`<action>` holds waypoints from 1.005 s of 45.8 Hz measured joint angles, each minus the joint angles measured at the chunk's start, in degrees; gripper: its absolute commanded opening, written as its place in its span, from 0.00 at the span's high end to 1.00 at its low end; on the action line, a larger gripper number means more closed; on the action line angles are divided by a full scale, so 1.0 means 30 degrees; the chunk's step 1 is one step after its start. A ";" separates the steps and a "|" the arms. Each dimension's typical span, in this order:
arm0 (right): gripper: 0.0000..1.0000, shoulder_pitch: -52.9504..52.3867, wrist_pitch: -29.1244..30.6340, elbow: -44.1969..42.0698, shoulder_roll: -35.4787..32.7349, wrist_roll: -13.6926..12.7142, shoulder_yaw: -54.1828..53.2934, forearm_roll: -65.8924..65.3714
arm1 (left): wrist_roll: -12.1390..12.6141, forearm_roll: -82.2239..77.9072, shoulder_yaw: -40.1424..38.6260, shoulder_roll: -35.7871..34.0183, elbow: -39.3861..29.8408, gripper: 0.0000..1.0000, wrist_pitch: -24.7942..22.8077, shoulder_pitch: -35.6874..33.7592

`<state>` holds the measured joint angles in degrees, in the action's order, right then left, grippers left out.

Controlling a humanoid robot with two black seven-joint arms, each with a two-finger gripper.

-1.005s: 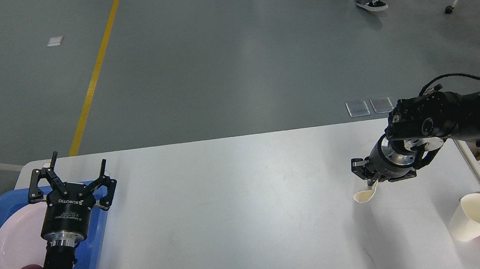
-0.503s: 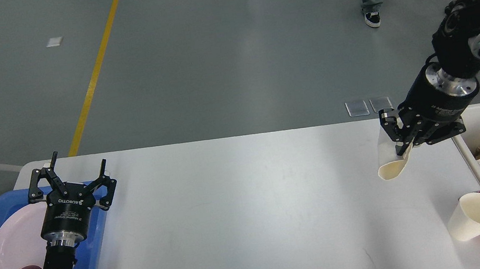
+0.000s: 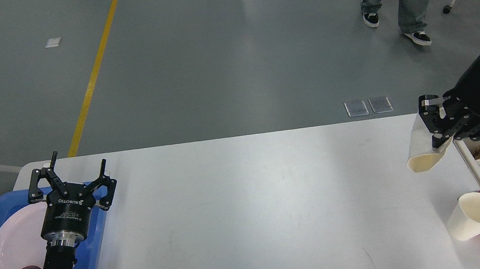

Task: Tidy desktop
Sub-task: 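Carry the paper cup into the white bin and release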

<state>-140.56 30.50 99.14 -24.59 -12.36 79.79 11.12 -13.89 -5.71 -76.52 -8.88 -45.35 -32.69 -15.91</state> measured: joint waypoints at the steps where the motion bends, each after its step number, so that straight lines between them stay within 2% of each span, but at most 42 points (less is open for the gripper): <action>1: 1.00 -0.0004 -0.0001 -0.0087 -0.0026 0.0018 0.0029 0.0004 | 0.0000 0.0000 0.0000 0.0000 0.0000 0.04 0.0000 0.0000; 6: 1.00 0.0020 -0.0002 -0.0673 -0.0241 0.0236 0.0432 0.0020 | 0.0000 0.0000 0.0001 0.0000 0.0000 0.04 0.0000 0.0000; 16: 1.00 0.1333 0.0033 -0.3141 -0.0606 0.1698 0.2679 0.0021 | 0.0001 0.0000 0.0017 0.0000 0.0000 0.04 0.0000 0.0000; 21: 1.00 0.2966 0.0036 -0.5276 -0.1621 0.1839 0.3539 -0.0092 | 0.0002 0.0000 0.0015 0.0000 0.0002 0.04 0.0000 0.0000; 28: 1.00 0.6714 -0.0195 -0.9535 -0.4138 0.1745 0.3543 -0.0275 | 0.0005 0.0000 0.0010 0.0002 0.0003 0.04 0.0000 0.0000; 32: 1.00 0.9216 -0.1532 -1.1625 -0.5520 0.1722 0.2840 -0.0255 | 0.0005 0.0000 0.0007 0.0001 0.0004 0.04 0.0000 0.0000; 39: 1.00 1.5052 -0.5904 -1.4462 -0.6923 0.1716 0.0102 -0.0248 | 0.0005 0.0002 0.0007 0.0002 0.0004 0.04 0.0000 0.0000; 46: 1.00 2.1860 -0.7090 -1.9563 -0.6412 0.1710 -0.3822 -0.0206 | 0.0005 0.0000 0.0006 0.0002 0.0004 0.04 0.0000 0.0000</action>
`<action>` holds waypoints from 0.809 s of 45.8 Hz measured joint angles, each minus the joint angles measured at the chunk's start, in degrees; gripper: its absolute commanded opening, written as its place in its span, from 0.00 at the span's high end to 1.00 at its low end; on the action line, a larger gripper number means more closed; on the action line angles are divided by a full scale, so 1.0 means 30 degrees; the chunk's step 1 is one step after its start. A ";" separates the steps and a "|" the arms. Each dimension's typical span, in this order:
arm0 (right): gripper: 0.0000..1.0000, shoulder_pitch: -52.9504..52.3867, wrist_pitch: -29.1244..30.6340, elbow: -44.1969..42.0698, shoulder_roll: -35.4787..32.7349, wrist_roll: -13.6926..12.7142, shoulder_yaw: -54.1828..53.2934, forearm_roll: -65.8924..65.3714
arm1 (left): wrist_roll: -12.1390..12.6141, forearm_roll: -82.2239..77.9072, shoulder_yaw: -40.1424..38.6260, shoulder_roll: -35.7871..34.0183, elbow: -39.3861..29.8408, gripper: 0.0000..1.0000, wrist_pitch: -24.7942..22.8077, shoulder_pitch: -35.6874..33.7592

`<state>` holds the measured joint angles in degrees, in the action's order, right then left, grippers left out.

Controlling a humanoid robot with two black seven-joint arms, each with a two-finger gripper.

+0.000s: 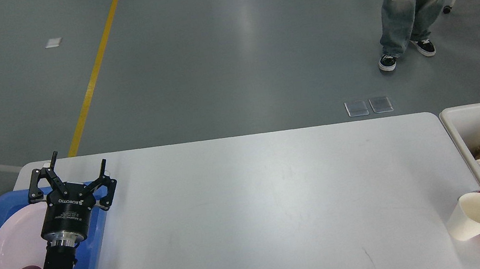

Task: Tidy desktop
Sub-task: 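Carry the paper cup into the white bin and release, then raise the right gripper out of the bin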

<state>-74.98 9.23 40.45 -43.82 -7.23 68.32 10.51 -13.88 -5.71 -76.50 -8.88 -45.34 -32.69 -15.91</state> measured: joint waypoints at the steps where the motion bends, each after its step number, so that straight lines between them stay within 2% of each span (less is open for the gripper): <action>1: 1.00 0.1002 -0.0034 -0.0762 0.0259 -0.0002 -0.0595 0.0009 | 0.0000 0.0000 0.0000 0.0000 0.0000 0.04 0.0000 0.0000; 11: 1.00 0.9893 -0.0372 -0.9654 0.4593 0.0001 -0.5313 0.0131 | 0.0000 0.0000 0.0000 0.0000 0.0000 0.04 0.0000 0.0000; 15: 1.00 1.1532 -0.0560 -1.1547 0.5887 0.0007 -0.6012 0.0188 | 0.0000 0.0002 0.0001 0.0000 0.0000 0.04 0.0000 0.0000; 23: 1.00 1.2549 -0.1238 -1.2401 0.7088 -0.0047 -0.6210 0.0196 | -0.0001 0.0000 0.0009 0.0000 0.0000 0.04 0.0000 0.0000; 37: 1.00 1.3215 -0.1409 -1.2441 0.7766 -0.0090 -0.6092 0.0195 | -0.0001 0.0000 0.0012 0.0000 -0.0001 0.04 0.0000 0.0000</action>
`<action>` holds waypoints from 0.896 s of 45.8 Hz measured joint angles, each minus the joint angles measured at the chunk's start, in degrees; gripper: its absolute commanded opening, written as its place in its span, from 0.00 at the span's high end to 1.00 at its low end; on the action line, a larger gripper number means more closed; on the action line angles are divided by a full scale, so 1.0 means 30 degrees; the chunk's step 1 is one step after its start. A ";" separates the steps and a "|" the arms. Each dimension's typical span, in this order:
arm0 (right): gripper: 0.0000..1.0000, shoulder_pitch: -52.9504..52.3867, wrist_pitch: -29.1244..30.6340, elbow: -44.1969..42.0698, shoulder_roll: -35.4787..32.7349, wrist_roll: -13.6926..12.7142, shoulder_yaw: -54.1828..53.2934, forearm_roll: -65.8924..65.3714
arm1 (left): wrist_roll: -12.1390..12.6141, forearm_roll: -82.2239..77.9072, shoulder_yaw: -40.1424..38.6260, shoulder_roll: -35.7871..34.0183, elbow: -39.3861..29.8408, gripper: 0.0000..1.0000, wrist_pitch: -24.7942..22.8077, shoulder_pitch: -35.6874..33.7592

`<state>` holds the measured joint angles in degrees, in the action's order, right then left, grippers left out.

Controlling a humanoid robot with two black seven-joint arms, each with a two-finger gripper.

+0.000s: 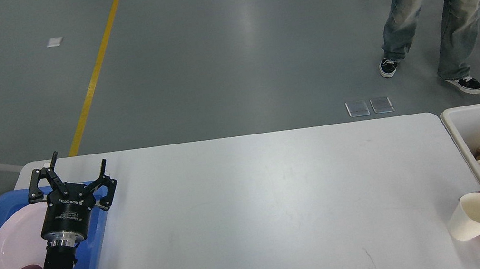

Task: Tidy desktop
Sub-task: 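Raise the right gripper out of the bin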

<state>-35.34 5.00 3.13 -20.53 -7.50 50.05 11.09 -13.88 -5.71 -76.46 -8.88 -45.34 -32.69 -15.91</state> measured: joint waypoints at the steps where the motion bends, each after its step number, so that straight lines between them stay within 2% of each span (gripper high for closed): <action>1: 1.00 0.0027 -0.0028 -0.0001 0.0013 -0.0005 0.0000 -0.0001 | 0.0000 0.0000 0.0000 0.0000 0.0000 0.04 0.0000 0.0000; 4: 0.98 0.0084 -0.0160 -0.0001 0.0033 -0.0022 -0.0001 -0.0001 | 0.0000 0.0000 0.0000 0.0000 0.0000 0.04 0.0000 0.0000; 5: 0.87 0.0097 -0.0209 -0.0001 0.0033 -0.0030 -0.0001 -0.0002 | 0.0000 0.0000 0.0000 0.0000 0.0000 0.04 0.0000 0.0000; 6: 0.71 0.0106 -0.0276 -0.0001 0.0033 -0.0034 -0.0002 -0.0004 | 0.0000 0.0000 0.0000 0.0000 0.0000 0.04 0.0000 0.0000; 10: 0.00 0.0129 -0.0656 0.0000 0.0016 -0.0034 -0.0003 -0.0005 | 0.0000 0.0000 -0.0001 0.0000 0.0000 0.04 0.0000 0.0000; 19: 0.00 0.0082 -0.1813 0.0121 0.0040 0.0032 -0.0105 -0.0005 | 0.0000 0.0000 0.0000 0.0000 -0.0001 0.04 0.0000 0.0000; 41: 0.00 -0.0309 -0.1929 0.0329 0.0045 0.0018 -0.0107 -0.0006 | -0.0001 0.0000 -0.0001 0.0000 -0.0002 0.04 0.0000 0.0000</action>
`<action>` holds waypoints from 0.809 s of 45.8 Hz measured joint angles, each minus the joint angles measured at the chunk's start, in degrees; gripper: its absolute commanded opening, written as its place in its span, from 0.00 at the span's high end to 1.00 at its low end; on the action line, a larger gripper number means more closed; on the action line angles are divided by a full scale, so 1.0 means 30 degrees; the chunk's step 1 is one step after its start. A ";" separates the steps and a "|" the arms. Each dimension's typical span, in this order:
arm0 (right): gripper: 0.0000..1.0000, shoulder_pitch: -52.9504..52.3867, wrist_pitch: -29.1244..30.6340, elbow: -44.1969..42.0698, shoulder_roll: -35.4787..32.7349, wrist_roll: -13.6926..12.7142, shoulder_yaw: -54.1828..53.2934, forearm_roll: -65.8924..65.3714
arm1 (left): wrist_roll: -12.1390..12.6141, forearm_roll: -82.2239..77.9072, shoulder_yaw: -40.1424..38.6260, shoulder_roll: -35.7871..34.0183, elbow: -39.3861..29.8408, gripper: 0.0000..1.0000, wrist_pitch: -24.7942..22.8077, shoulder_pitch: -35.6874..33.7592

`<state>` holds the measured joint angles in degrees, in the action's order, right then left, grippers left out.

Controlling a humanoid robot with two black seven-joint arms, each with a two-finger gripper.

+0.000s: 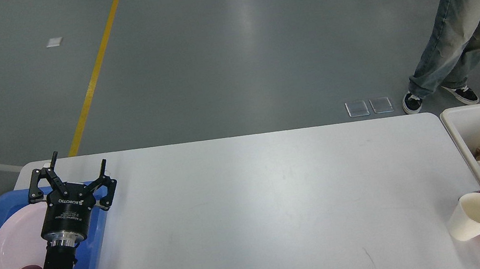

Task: Tidy desktop
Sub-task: 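Raise the right gripper out of the bin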

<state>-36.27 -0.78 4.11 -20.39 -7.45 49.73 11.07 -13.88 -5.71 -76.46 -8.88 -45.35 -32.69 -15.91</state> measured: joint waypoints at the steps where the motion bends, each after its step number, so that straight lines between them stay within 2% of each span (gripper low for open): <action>1: 0.00 -0.0043 0.0001 0.0014 -0.0012 0.0001 -0.0001 -0.0001 | 0.0000 0.0000 0.0000 0.0000 0.0000 0.04 0.0000 0.0000; 8: 0.00 -0.0760 0.0488 0.0562 -0.0334 0.0039 0.0171 -0.0264 | 0.0000 0.0000 -0.0001 0.0000 -0.0001 0.04 0.0000 0.0000; 18: 0.00 -0.5708 0.3838 0.4834 -0.2694 -0.0179 0.0477 -0.2704 | 0.0000 0.0001 -0.0023 0.0000 -0.0001 0.04 0.0000 0.0000; 28: 0.00 -1.4163 0.9173 1.1662 -0.4037 -0.0730 0.2505 -0.5998 | 0.0022 0.0001 -0.0031 0.0000 -0.0003 0.04 0.0000 0.0000; 37: 0.00 -2.1745 1.5060 1.5936 -0.2341 -0.1043 0.5830 -0.6062 | 0.0032 0.0000 -0.0031 0.0000 -0.0003 0.04 0.0000 0.0000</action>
<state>-101.50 44.39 51.92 -27.41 -10.58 67.22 -7.11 -13.79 -5.71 -76.56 -8.88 -45.36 -32.69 -15.91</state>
